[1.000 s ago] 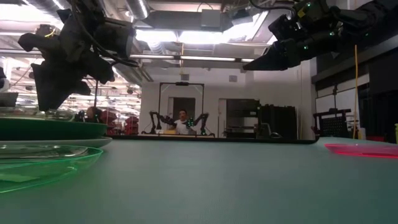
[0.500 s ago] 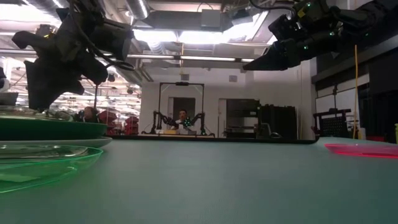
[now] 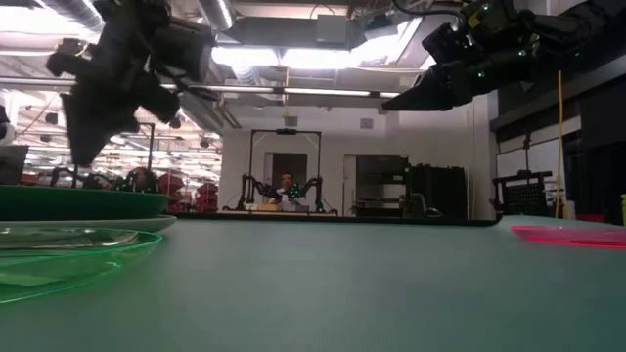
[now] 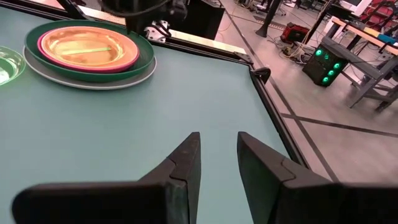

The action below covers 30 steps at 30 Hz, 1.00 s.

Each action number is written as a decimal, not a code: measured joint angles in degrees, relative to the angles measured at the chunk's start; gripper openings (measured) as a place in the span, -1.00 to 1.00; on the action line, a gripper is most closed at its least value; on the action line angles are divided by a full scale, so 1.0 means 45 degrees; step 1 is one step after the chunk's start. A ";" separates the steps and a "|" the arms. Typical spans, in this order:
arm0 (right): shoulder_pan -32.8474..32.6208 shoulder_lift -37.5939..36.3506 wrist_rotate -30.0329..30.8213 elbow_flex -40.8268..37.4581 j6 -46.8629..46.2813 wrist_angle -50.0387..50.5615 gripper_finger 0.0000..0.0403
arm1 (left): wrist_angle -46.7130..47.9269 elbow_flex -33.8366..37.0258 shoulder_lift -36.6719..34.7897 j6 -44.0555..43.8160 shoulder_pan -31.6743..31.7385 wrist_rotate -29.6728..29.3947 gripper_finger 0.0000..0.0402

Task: Stack plastic plates
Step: Stack the light pink plate on top of the light green plate

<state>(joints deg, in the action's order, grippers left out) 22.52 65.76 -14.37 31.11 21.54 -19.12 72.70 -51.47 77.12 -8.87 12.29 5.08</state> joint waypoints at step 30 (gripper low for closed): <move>0.0725 -0.1109 -0.0719 0.0000 0.0277 0.2397 -0.53 | -0.9899 -0.0710 0.0000 -0.1040 0.0000 -0.1640 -0.58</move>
<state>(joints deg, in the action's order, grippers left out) 25.79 60.77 -17.61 31.11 22.79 -8.33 28.15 -54.66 77.12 -13.54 12.29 -2.30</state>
